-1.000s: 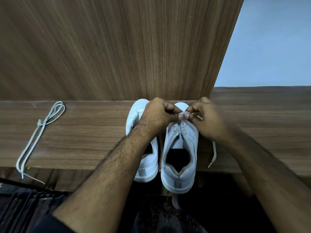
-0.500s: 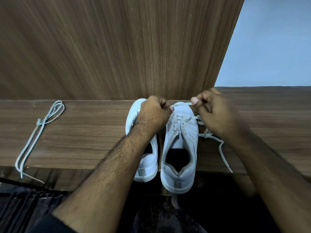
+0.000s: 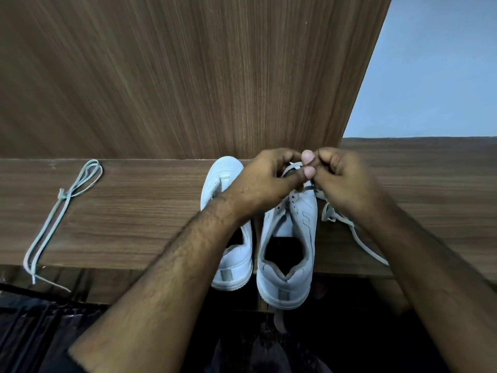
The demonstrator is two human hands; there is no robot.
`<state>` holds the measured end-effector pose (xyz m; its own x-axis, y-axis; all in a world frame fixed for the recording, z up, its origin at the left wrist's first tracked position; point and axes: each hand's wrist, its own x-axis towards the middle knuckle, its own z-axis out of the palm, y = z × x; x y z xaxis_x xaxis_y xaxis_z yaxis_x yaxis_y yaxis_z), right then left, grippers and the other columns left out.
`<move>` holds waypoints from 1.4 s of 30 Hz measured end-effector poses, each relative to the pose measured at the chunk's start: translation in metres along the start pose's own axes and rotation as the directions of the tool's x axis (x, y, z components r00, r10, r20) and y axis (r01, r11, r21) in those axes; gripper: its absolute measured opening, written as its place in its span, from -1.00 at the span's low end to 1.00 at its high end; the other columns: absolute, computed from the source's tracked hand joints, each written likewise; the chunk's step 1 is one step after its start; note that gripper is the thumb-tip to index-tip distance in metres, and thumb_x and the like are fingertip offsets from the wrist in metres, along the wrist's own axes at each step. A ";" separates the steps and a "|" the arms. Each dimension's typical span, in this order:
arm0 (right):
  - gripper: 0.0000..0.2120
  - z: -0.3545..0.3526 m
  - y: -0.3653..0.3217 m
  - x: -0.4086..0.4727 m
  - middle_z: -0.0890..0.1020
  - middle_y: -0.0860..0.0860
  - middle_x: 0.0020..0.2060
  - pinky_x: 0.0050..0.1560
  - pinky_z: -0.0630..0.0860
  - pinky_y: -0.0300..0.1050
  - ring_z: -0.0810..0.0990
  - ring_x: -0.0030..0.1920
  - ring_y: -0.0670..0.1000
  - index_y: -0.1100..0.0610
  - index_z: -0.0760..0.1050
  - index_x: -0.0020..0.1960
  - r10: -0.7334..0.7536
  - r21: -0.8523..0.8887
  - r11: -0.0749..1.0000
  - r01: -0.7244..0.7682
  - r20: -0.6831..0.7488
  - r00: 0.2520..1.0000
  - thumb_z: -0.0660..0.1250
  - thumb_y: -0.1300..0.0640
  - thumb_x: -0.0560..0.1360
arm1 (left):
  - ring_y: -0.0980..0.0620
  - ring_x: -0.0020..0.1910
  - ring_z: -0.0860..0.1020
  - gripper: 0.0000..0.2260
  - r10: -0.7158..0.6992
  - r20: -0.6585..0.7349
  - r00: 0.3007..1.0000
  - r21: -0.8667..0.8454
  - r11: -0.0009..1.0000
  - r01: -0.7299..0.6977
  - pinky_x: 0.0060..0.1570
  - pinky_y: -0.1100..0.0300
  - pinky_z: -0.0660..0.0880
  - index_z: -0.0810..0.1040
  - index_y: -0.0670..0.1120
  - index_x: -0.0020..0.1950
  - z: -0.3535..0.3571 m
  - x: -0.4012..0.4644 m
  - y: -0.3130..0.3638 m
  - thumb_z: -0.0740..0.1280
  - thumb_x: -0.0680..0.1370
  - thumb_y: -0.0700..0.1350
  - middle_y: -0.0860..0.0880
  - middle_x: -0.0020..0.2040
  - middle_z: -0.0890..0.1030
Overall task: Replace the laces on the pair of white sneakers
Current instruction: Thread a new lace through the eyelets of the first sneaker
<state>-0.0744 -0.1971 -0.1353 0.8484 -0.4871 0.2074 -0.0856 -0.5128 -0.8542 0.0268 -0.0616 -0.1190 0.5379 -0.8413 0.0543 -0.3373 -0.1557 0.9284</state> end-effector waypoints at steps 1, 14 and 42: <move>-0.57 -0.001 -0.003 0.000 0.46 0.16 -0.41 -0.36 0.37 0.03 0.40 -0.38 0.03 0.12 0.54 -0.20 0.018 0.030 0.999 -0.017 -0.015 1.000 0.23 -0.21 0.60 | 0.19 -0.27 0.64 -0.86 -0.003 -0.079 0.997 0.098 0.995 0.011 -0.20 0.31 0.54 0.66 -0.10 -0.03 -0.002 0.001 0.000 0.36 0.63 -0.07 -0.02 -0.22 0.70; -0.69 0.006 -0.016 -0.001 0.58 -0.04 -0.45 -0.36 0.41 -0.28 0.48 -0.43 -0.19 0.19 0.59 -0.07 0.021 0.208 0.978 -0.012 -0.039 0.999 0.24 -0.01 0.65 | 0.14 -0.03 0.67 -0.72 0.047 -0.062 0.997 0.198 0.980 -0.034 0.11 -0.01 0.58 0.59 -0.02 0.23 -0.004 0.004 -0.010 0.41 0.55 0.03 0.07 0.01 0.71; -0.89 -0.001 0.006 0.002 0.61 -0.14 -0.32 -0.26 0.40 -0.25 0.54 -0.31 -0.25 -0.03 0.61 -0.10 0.003 -0.218 0.976 -0.010 -0.033 0.999 0.37 -0.02 0.57 | -0.02 -0.01 0.64 -0.74 -0.084 -0.456 0.886 0.420 0.858 0.297 0.25 -0.10 0.48 0.57 0.03 -0.23 -0.039 -0.005 -0.012 0.30 0.63 0.05 0.18 -0.30 0.57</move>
<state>-0.0734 -0.2019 -0.1393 0.8304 -0.5116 0.2207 -0.2056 -0.6495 -0.7320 0.0589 -0.0352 -0.1163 0.8570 -0.4965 0.1381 -0.4540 -0.6005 0.6583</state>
